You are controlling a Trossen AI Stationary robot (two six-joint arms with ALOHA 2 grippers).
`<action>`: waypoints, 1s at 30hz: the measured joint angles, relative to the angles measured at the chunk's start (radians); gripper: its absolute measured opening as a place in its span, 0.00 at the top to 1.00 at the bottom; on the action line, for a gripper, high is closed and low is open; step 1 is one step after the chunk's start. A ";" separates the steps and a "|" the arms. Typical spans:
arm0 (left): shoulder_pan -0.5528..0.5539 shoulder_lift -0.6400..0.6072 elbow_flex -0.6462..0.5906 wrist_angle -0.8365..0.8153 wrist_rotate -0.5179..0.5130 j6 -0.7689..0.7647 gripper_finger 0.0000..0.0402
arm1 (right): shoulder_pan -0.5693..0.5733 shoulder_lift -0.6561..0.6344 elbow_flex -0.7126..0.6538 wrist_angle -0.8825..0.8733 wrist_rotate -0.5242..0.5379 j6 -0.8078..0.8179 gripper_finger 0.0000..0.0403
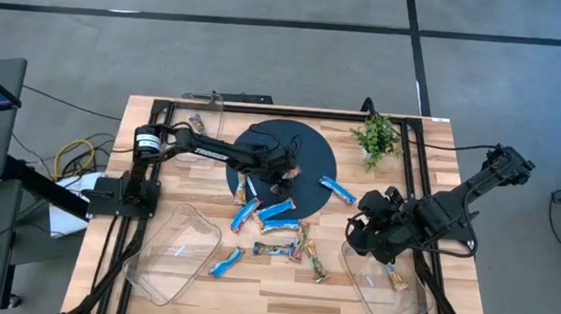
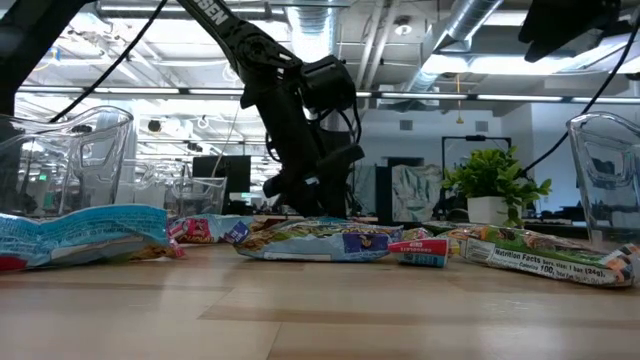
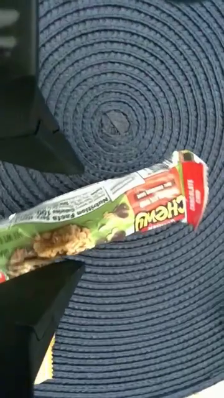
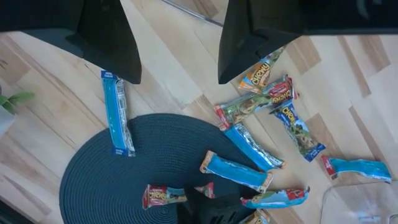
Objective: Pick and place Granola Bars by type
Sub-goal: Put the red granola bar into the bottom left transparent bin
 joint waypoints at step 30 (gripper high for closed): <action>0.001 0.000 0.257 -0.281 0.036 0.236 0.94 | -0.097 0.000 0.000 -0.002 0.004 -0.090 0.49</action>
